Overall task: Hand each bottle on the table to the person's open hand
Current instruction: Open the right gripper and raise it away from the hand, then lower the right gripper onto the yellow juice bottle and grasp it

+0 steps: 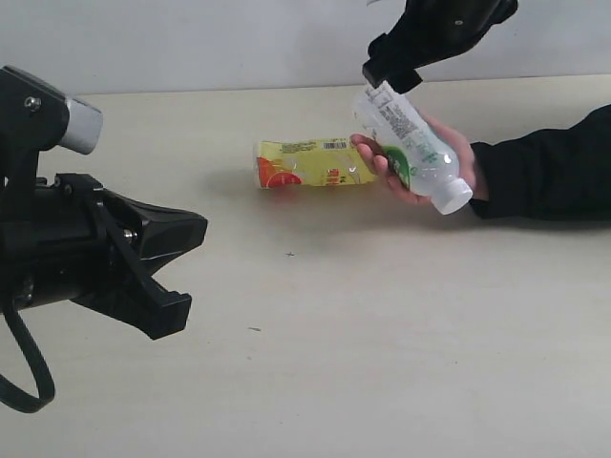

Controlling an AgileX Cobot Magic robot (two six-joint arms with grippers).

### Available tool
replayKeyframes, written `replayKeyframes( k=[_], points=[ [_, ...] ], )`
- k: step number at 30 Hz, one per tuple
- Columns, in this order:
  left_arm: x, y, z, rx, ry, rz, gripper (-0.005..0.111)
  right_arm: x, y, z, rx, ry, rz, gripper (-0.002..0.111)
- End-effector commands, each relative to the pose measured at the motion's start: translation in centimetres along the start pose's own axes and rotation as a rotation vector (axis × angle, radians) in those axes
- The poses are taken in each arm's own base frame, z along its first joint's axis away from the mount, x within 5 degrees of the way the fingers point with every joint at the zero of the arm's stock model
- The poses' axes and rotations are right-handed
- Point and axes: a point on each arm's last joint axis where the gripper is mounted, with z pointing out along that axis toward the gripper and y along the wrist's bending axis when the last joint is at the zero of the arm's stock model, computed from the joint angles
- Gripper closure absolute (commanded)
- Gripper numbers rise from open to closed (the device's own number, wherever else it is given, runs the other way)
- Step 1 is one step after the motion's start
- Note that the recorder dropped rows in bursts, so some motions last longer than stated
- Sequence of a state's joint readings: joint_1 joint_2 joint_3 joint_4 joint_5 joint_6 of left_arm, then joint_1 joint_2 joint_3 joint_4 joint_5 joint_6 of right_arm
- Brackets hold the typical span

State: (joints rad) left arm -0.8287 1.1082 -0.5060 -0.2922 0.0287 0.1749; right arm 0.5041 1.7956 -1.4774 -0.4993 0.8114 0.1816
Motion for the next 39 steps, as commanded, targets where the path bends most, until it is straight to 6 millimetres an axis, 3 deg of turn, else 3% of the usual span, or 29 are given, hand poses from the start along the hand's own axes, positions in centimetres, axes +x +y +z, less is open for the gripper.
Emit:
replayKeyframes(
  k=[1,7,12,24,30,39],
  points=[
    [0.1,0.1,-0.1,-0.002,-0.001,0.006,0.106,-0.3,-0.1,-2.6,-0.087,-0.046,-0.043,0.026],
    [0.1,0.1,-0.1,-0.002,-0.001,0.006,0.106,-0.3,0.9,-5.1,-0.281,-0.092,-0.112,0.026],
    [0.1,0.1,-0.1,-0.002,-0.001,0.006,0.106,0.0,1.7,-5.7,-0.384,-0.099,-0.215,0.026],
    [0.1,0.1,-0.1,-0.002,-0.001,0.006,0.106,-1.0,1.5,-5.7,-0.306,-0.269,-0.57,0.026],
    [0.1,0.1,-0.1,-0.002,-0.001,0.006,0.106,-1.6,2.1,-3.8,-0.269,-0.321,-0.692,0.026],
    [0.1,0.1,-0.1,-0.002,-0.001,0.006,0.106,-0.8,4.4,2.0,-0.309,-0.255,-0.972,0.026]
  ],
)
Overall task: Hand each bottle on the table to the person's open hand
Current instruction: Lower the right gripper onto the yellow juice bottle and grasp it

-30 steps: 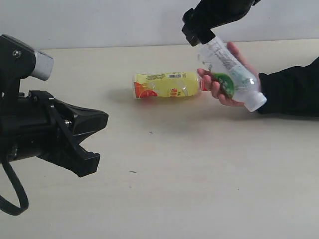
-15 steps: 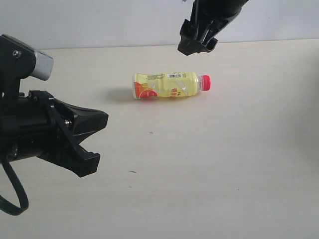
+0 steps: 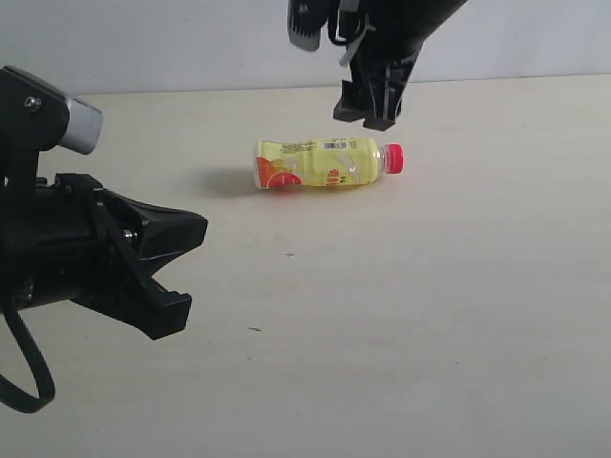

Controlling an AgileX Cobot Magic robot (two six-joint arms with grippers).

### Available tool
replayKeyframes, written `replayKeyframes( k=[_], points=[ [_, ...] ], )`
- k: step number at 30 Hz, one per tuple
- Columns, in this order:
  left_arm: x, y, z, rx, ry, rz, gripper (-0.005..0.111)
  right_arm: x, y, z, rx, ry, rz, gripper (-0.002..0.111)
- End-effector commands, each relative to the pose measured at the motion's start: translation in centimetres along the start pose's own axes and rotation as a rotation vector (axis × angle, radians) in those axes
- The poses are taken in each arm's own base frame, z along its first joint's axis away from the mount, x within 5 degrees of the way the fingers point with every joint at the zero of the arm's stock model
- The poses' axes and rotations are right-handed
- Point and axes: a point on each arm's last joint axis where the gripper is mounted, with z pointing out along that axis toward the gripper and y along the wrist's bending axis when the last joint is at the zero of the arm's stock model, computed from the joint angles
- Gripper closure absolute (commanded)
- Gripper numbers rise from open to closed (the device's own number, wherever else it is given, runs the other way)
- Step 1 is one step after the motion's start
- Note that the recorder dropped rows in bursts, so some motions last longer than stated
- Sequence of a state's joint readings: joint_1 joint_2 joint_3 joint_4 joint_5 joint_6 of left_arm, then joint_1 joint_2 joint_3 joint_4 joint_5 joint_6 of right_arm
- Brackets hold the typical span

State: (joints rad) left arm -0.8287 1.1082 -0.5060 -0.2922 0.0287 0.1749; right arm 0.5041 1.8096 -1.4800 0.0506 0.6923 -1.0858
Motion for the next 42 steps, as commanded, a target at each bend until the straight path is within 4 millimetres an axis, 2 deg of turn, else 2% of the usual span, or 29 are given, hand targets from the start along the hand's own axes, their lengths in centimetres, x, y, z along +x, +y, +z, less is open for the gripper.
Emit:
replayKeyframes(
  k=[1,11,23,42],
  points=[
    [0.1,0.1,-0.1,-0.002,-0.001,0.006,0.106,0.4,0.5,3.0,-0.034,0.019,-0.14,0.026],
    [0.1,0.1,-0.1,-0.002,-0.001,0.006,0.106,0.7,0.6,7.3,0.029,-0.004,-0.149,0.026],
    [0.1,0.1,-0.1,-0.002,-0.001,0.006,0.106,1.7,2.1,11.6,-0.026,0.025,-0.146,0.026],
    [0.1,0.1,-0.1,-0.002,-0.001,0.006,0.106,2.4,3.0,15.5,0.031,0.005,-0.139,0.026]
  ],
)
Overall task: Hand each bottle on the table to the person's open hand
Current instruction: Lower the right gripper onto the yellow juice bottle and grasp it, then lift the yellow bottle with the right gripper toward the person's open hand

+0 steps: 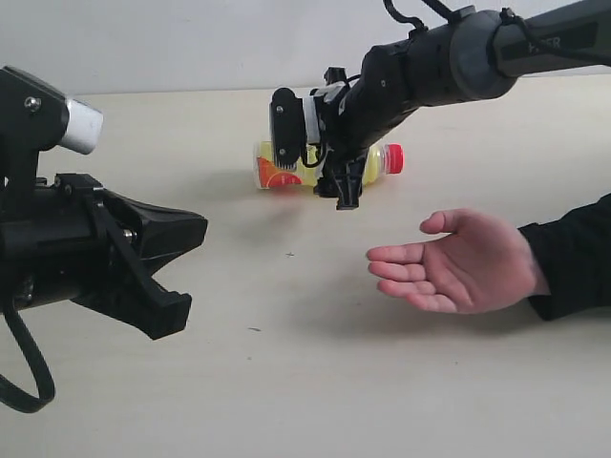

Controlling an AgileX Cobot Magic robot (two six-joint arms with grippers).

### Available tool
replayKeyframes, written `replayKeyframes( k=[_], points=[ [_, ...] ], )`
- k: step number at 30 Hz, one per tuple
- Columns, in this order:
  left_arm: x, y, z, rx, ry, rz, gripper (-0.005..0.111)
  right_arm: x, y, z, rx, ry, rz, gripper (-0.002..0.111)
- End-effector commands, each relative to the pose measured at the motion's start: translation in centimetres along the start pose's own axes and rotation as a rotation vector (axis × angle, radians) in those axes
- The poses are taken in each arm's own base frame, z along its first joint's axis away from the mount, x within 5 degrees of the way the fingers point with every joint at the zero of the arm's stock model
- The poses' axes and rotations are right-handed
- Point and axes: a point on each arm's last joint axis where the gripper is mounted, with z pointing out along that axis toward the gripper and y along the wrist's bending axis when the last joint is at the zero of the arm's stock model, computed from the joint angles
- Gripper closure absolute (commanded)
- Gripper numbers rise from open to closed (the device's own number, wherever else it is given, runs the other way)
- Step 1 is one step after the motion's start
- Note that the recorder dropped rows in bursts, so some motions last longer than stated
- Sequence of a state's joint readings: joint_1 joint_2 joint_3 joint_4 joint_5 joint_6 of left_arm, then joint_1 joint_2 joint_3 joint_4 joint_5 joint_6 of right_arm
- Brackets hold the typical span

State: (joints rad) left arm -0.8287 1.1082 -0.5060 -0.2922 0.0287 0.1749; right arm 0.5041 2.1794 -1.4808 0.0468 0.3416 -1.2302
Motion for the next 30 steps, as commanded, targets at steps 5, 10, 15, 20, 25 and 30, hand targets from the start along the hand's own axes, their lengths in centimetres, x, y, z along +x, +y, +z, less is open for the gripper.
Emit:
replayKeyframes(
  k=[5,10,15,20,25,30],
  points=[
    [0.1,0.1,-0.1,-0.002,-0.001,0.006,0.106,-0.1,-0.3,0.8,0.07,-0.025,0.0,0.026],
    [0.1,0.1,-0.1,-0.002,-0.001,0.006,0.106,-0.1,-0.3,0.9,0.07,-0.027,0.007,0.026],
    [0.1,0.1,-0.1,-0.002,-0.001,0.006,0.106,0.1,0.1,1.7,0.065,-0.024,0.009,0.026],
    [0.1,0.1,-0.1,-0.002,-0.001,0.006,0.106,0.2,0.4,2.7,0.089,-0.031,0.009,0.026],
    [0.1,0.1,-0.1,-0.002,-0.001,0.006,0.106,0.3,0.6,3.3,0.098,-0.033,0.009,0.026],
    [0.1,0.1,-0.1,-0.002,-0.001,0.006,0.106,0.3,0.6,3.3,0.098,-0.033,0.009,0.029]
  ],
)
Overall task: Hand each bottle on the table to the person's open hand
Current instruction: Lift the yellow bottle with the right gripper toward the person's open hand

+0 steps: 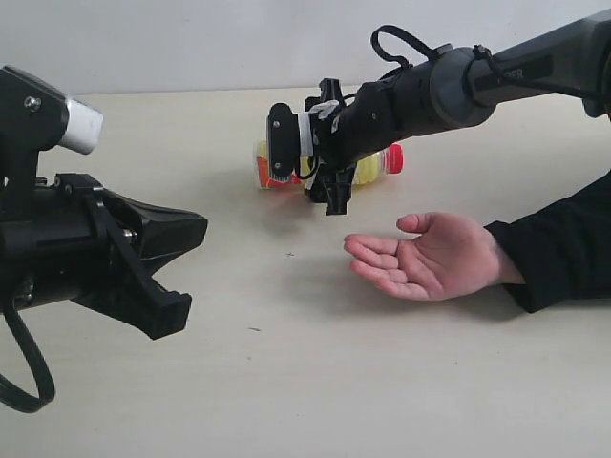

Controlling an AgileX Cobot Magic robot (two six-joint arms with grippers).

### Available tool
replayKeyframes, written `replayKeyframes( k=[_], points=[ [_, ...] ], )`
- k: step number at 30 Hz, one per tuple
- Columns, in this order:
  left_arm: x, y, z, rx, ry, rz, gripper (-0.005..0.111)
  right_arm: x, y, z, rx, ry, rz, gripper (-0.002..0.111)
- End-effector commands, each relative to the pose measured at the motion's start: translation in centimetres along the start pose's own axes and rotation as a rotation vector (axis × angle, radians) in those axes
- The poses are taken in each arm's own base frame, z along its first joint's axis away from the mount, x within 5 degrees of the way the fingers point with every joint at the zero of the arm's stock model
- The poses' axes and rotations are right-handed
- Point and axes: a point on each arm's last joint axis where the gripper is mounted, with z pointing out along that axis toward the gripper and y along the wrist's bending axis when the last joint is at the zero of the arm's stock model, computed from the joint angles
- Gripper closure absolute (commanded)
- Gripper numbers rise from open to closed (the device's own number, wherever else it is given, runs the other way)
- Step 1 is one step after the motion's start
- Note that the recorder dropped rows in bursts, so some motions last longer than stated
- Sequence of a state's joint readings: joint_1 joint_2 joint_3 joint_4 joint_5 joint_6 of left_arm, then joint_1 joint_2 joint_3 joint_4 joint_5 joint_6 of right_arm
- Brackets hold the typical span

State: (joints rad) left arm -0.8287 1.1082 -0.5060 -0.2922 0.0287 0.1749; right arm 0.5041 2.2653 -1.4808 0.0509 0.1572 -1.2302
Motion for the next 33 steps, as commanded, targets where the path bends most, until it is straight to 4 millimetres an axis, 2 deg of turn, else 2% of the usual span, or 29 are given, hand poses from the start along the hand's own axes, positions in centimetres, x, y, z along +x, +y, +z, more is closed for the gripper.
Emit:
replayKeyframes(
  k=[1,15,20,24,32,33],
  points=[
    [0.1,0.1,-0.1,-0.002,-0.001,0.006,0.106,-0.1,0.0,0.1,0.004,-0.003,0.004,0.031],
    [0.1,0.1,-0.1,-0.002,-0.001,0.006,0.106,0.1,0.3,0.1,-0.03,0.01,0.005,0.108],
    [0.1,0.1,-0.1,-0.002,-0.001,0.006,0.106,0.0,0.3,0.1,-0.032,0.01,0.005,0.108],
    [0.1,0.1,-0.1,-0.002,-0.001,0.006,0.106,-0.2,-0.4,-0.7,-0.012,0.002,0.004,0.108],
    [0.1,0.1,-0.1,-0.002,-0.001,0.006,0.106,-1.3,-2.7,-4.7,0.004,-0.01,0.058,0.108],
    [0.1,0.1,-0.1,-0.002,-0.001,0.006,0.106,-1.4,-2.9,-5.4,-0.011,-0.01,0.12,0.108]
  ],
)
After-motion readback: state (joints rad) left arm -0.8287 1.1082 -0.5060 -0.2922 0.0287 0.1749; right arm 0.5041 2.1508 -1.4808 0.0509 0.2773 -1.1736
